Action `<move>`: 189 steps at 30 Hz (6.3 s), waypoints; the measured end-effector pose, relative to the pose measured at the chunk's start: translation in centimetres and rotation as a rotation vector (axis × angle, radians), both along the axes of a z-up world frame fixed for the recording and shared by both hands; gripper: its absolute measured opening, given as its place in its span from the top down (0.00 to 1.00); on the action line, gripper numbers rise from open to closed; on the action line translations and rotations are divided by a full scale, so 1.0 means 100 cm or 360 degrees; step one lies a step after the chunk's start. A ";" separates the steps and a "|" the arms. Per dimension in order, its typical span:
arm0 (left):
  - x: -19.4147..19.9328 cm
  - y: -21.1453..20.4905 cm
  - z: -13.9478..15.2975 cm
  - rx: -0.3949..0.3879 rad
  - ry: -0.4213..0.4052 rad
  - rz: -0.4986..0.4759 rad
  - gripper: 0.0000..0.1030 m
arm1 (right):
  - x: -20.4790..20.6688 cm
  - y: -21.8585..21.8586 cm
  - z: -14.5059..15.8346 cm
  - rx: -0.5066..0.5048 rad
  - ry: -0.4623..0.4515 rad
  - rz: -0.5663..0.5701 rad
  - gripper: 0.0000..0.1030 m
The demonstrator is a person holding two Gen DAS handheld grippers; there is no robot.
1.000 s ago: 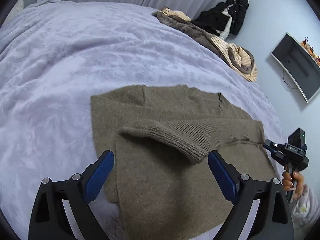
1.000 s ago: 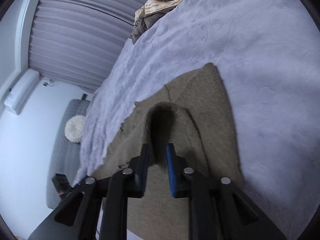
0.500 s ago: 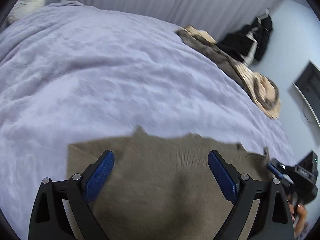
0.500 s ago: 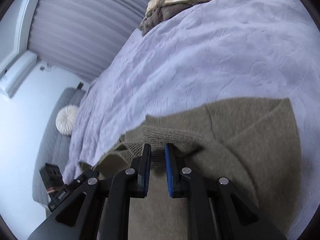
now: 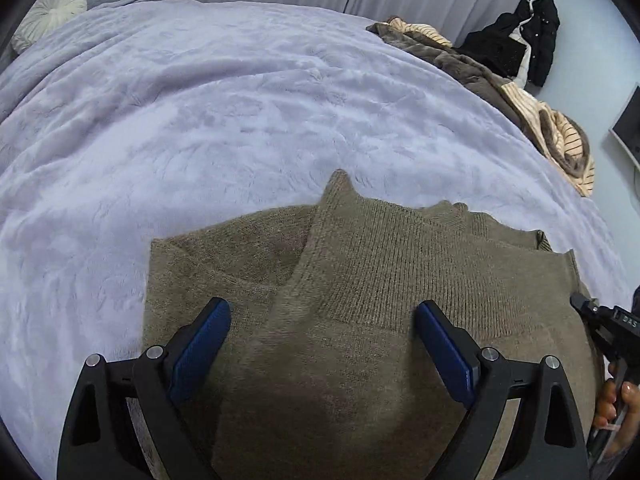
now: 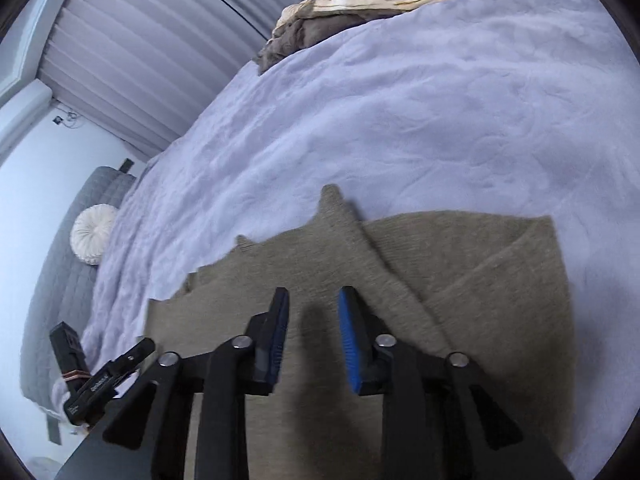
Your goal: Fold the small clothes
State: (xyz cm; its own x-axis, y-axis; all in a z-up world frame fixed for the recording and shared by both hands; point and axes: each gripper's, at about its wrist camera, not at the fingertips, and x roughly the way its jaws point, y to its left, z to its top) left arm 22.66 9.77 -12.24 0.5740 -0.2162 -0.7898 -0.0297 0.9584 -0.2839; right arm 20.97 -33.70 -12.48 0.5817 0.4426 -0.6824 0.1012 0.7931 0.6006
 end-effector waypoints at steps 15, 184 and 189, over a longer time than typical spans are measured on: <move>-0.092 0.050 0.027 0.0072 0.0055 0.0109 0.08 | -0.084 -0.028 0.036 0.0090 -0.0026 -0.0132 0.74; -0.210 0.084 0.021 -0.0033 0.0207 0.0136 0.00 | -0.162 0.230 -0.008 0.0392 0.0289 0.0470 0.58; -0.205 0.084 0.018 -0.0072 0.0212 0.0130 0.00 | -0.155 0.234 -0.013 0.0446 0.0310 0.0424 0.58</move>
